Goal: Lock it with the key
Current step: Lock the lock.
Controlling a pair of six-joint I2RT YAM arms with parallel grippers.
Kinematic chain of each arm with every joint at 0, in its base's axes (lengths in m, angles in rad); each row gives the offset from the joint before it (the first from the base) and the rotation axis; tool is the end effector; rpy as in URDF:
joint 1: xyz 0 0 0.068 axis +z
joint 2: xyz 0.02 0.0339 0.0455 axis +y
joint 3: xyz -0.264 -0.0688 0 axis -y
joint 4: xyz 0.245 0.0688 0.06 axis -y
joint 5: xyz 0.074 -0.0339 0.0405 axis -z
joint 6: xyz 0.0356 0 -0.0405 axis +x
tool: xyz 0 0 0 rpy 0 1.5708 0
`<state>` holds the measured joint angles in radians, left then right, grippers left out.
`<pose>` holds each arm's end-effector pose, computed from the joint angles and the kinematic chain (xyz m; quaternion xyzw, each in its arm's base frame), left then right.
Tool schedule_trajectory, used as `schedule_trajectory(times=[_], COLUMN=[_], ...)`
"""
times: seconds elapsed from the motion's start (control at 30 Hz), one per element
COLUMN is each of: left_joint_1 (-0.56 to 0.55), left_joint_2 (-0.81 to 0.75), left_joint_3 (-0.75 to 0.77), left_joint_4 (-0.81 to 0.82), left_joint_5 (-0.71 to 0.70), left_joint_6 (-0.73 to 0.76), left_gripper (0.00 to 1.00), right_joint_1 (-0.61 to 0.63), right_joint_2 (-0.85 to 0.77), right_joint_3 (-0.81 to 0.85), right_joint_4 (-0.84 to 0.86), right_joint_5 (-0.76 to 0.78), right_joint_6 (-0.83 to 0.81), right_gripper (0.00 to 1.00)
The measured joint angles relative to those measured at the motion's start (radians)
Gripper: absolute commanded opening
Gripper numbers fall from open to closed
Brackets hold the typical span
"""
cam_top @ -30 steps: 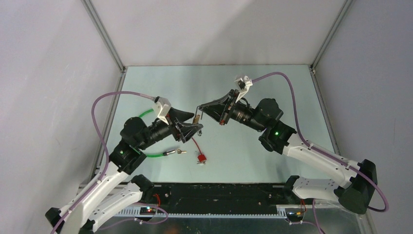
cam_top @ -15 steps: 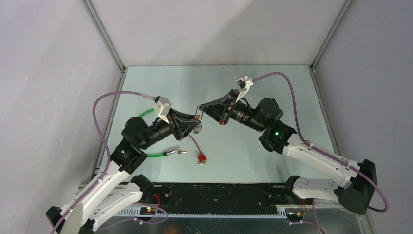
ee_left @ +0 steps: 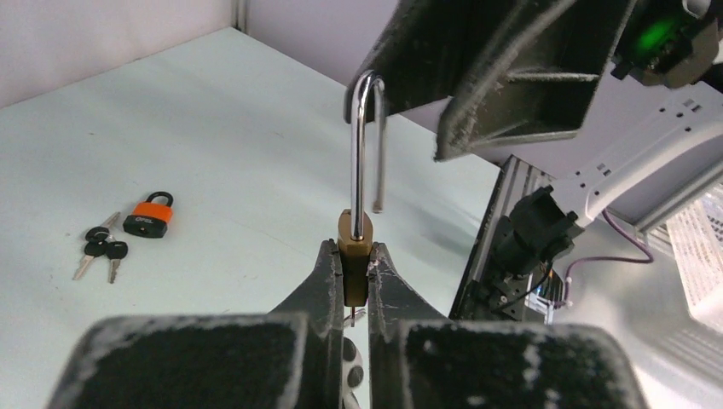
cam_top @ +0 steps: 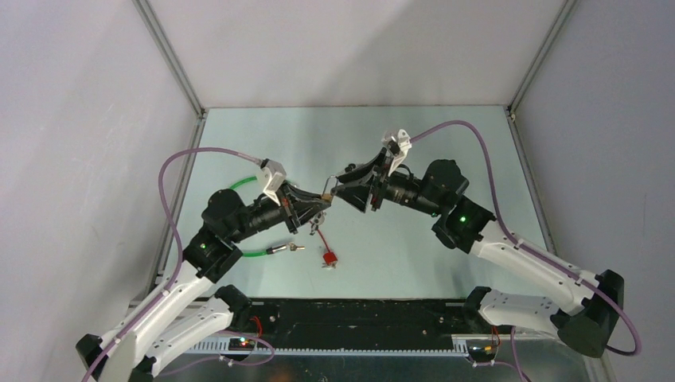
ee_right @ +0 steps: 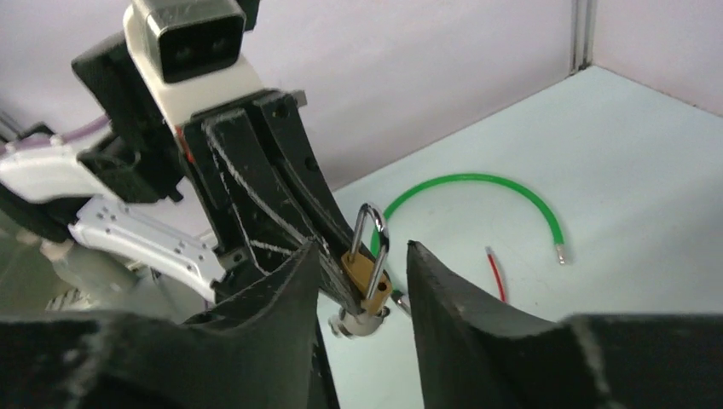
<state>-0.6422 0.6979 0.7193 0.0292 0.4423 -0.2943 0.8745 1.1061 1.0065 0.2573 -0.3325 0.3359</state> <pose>0.1249 -0.1125 0.3537 0.2729 0.6346 -0.4540 0.5628 0.1564 0.2052 0.4018 -0.2917 0.5837 0.5151 0.5558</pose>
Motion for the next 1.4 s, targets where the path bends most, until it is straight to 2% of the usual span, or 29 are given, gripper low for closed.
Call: schedule_trajectory(times=[0.03,0.17,0.4,0.53,0.73,0.9,0.97,1.07,1.13,1.3,1.4], left_joint_1=[0.000,0.000,-0.003,-0.013,-0.054,-0.071,-0.073,-0.075,-0.075,-0.076,-0.076], left_joint_2=[0.000,0.000,0.032,0.074,0.101,0.106,0.106,0.106,0.106,0.106,0.106], left_joint_3=[0.000,0.000,0.010,0.021,0.025,0.043,0.048,0.050,0.050,0.050,0.050], left_joint_4=[-0.003,-0.024,-0.064,-0.080,-0.104,-0.127,-0.132,-0.143,-0.149,-0.158,-0.164], left_joint_5=[0.014,0.085,0.230,0.282,0.318,0.332,0.333,0.343,0.348,0.355,0.354], left_joint_6=[0.007,0.020,0.043,0.046,0.079,0.117,0.130,0.145,0.148,0.159,0.164], left_gripper=[0.00,0.00,0.00,0.00,0.00,0.00,0.00,0.00,0.00,0.00,0.00], right_joint_1=[-0.007,-0.034,-0.053,-0.069,-0.080,-0.089,-0.090,-0.091,-0.092,-0.092,-0.091], right_joint_2=[-0.010,-0.057,-0.136,-0.138,-0.126,-0.102,-0.094,-0.087,-0.085,-0.076,-0.070], right_joint_3=[0.000,0.000,0.001,0.034,0.083,0.106,0.112,0.116,0.116,0.117,0.118], right_joint_4=[-0.023,-0.130,-0.247,-0.348,-0.456,-0.529,-0.557,-0.589,-0.598,-0.598,-0.597], right_joint_5=[-0.022,-0.106,-0.224,-0.256,-0.278,-0.309,-0.329,-0.360,-0.380,-0.408,-0.418], right_joint_6=[-0.018,-0.093,-0.193,-0.246,-0.307,-0.349,-0.364,-0.380,-0.388,-0.389,-0.385], right_gripper=[0.62,0.71,0.74,0.72,0.53,0.47,0.39,0.19,0.12,0.01,0.00])
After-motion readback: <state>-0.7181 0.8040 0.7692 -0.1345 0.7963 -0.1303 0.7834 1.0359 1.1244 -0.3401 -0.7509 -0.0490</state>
